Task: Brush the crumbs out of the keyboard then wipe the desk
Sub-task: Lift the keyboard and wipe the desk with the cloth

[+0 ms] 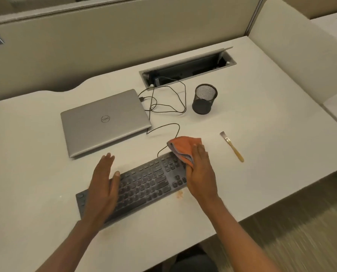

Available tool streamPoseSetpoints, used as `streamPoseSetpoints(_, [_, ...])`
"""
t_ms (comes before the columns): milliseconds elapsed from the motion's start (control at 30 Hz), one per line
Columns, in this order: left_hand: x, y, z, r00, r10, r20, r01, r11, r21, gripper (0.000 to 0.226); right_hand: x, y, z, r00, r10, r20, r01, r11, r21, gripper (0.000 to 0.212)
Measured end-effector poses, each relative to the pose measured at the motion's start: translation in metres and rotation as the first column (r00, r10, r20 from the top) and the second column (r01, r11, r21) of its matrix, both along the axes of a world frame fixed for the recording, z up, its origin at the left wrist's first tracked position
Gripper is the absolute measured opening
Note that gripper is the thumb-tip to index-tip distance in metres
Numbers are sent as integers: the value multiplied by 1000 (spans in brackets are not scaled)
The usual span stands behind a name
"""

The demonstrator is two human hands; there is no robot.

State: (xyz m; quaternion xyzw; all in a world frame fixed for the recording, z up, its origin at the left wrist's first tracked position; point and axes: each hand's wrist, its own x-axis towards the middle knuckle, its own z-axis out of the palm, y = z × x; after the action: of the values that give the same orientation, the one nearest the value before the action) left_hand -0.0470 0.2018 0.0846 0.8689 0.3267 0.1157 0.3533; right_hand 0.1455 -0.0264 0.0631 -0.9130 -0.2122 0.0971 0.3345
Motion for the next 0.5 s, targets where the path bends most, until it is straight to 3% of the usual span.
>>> streamPoseSetpoints(267, [-115, 41, -39, 974, -59, -220, 53, 998, -33, 87, -14, 21, -25, 991, 104, 84, -87, 978, -191, 63])
streamPoseSetpoints(433, [-130, 29, -45, 978, -61, -197, 44, 995, -88, 82, -32, 35, -28, 987, 139, 78, -115, 959, -258, 66])
streamPoseSetpoints(500, [-130, 29, -46, 978, -64, -197, 47, 995, -92, 92, -45, 41, -28, 986, 151, 77, -125, 955, -269, 68])
